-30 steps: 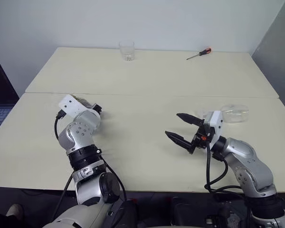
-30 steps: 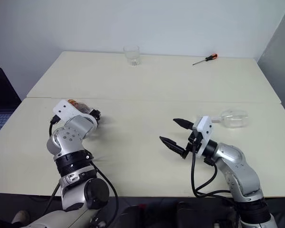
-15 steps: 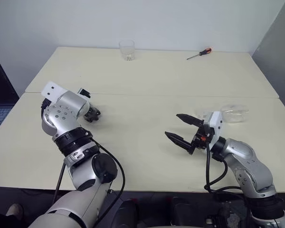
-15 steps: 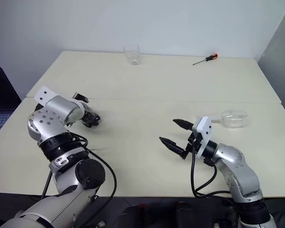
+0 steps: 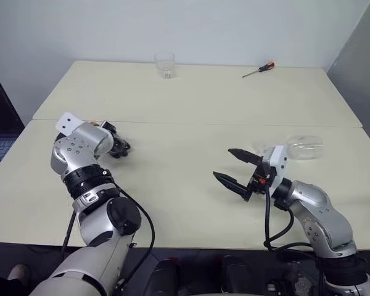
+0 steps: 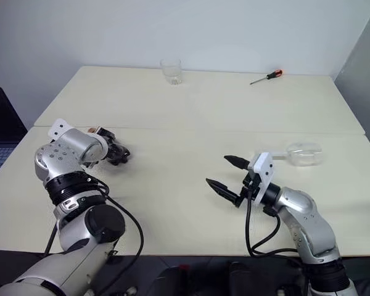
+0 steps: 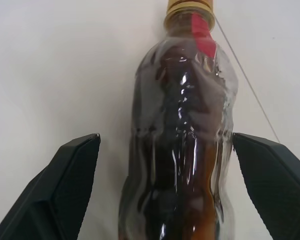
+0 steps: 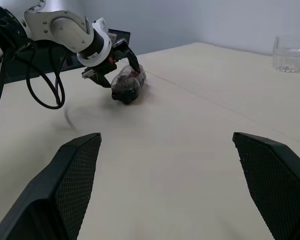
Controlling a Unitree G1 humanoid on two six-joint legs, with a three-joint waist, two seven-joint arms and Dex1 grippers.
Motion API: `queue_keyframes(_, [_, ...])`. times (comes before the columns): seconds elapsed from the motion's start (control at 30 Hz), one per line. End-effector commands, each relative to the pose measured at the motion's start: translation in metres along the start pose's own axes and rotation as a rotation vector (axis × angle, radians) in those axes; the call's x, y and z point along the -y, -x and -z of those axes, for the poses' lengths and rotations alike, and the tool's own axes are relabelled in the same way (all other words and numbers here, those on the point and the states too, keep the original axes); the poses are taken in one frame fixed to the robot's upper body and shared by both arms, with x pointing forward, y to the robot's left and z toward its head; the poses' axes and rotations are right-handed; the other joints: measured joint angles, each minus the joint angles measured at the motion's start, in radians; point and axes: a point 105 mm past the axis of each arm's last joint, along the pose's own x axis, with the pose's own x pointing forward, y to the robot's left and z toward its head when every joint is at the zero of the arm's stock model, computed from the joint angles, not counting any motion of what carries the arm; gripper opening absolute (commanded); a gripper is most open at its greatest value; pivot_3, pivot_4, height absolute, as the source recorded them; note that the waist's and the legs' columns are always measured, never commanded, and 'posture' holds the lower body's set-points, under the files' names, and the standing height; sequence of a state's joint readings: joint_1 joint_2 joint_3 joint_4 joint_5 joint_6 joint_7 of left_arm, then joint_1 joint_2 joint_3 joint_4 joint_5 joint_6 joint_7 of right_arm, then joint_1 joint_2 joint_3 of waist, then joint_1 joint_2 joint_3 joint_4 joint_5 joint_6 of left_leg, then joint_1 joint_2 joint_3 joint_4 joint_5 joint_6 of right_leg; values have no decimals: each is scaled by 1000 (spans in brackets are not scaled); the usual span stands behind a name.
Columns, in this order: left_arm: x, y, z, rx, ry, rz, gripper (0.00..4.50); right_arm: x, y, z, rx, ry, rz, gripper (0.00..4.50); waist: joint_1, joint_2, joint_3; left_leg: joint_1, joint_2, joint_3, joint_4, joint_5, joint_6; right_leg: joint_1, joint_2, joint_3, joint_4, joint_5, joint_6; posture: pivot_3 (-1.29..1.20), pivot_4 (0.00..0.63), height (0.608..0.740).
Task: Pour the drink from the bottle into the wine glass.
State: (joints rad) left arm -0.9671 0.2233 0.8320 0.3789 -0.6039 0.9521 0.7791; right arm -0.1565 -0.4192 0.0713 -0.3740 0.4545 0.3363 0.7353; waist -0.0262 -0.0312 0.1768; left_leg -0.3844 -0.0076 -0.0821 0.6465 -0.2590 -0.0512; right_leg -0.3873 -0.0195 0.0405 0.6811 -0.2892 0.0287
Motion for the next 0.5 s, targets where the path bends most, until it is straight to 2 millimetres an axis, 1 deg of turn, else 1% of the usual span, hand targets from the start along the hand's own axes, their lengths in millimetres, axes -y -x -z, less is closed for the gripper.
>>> queue_keyframes(0.03, [9,0,-10,28,-16,25,4469,-7,-1,-11,42,30,-12,4500,0,0,0,0,0,0,0,0,0,0,0,0,0,0,0,0,150,740])
queue_keyframes(0.2, [17,-3,-5,1,-37,63,4469,-6,-1,-11,43,29,-6,4500,0,0,0,0,0,0,0,0,0,0,0,0,0,0,0,0,150,740])
queue_keyframes(0.33, [19,-4,-6,3,-39,74,4469,-6,-1,-11,43,30,-2,4500,-1,0,0,0,0,0,0,0,0,0,0,0,0,0,0,0,150,740])
queue_keyframes(0.43, [21,-3,-12,35,-34,81,3916,-6,-1,-11,43,29,-1,4500,-1,0,0,0,0,0,0,0,0,0,0,0,0,0,0,0,150,740])
queue_keyframes(0.5, [21,-2,-14,43,-30,83,3271,-6,-1,-11,44,28,-1,4500,-1,0,0,0,0,0,0,0,0,0,0,0,0,0,0,0,150,740])
